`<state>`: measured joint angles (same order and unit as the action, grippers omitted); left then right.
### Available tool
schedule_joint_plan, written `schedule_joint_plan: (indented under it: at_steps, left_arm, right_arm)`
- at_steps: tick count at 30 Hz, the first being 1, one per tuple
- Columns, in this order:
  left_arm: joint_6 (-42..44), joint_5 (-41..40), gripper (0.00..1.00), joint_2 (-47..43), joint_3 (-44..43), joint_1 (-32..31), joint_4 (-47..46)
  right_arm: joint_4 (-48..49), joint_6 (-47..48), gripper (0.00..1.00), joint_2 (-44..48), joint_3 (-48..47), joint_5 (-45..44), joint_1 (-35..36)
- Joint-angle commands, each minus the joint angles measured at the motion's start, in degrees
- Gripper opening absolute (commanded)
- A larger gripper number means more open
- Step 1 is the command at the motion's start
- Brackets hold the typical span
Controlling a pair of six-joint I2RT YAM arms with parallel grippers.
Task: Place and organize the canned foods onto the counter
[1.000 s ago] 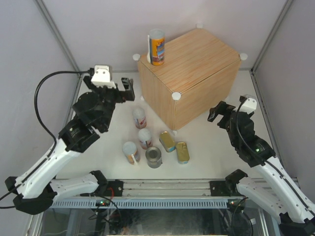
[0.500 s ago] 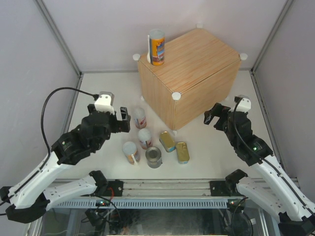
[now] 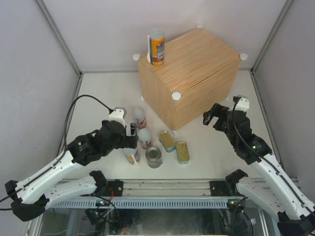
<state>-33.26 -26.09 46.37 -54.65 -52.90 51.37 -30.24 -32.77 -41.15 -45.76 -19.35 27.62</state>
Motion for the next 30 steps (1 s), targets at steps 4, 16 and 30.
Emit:
schedule_joint_plan:
  at_steps: [4,16,30]
  left_arm:
    - [-4.9,3.5,1.00,-0.1,2.9,-1.1,0.7]
    - [-9.1,1.3,1.00,1.9,8.1,-4.1,-0.8]
    - [-11.8,-2.1,1.00,3.0,11.2,-6.4,-1.0]
  right_arm:
    - [1.9,-1.2,1.00,-0.8,-0.5,1.0,-0.5]
    - [0.9,-1.8,1.00,-0.6,-0.5,1.6,-1.1]
    - [0.4,-2.2,1.00,-0.5,-0.5,2.0,-1.1]
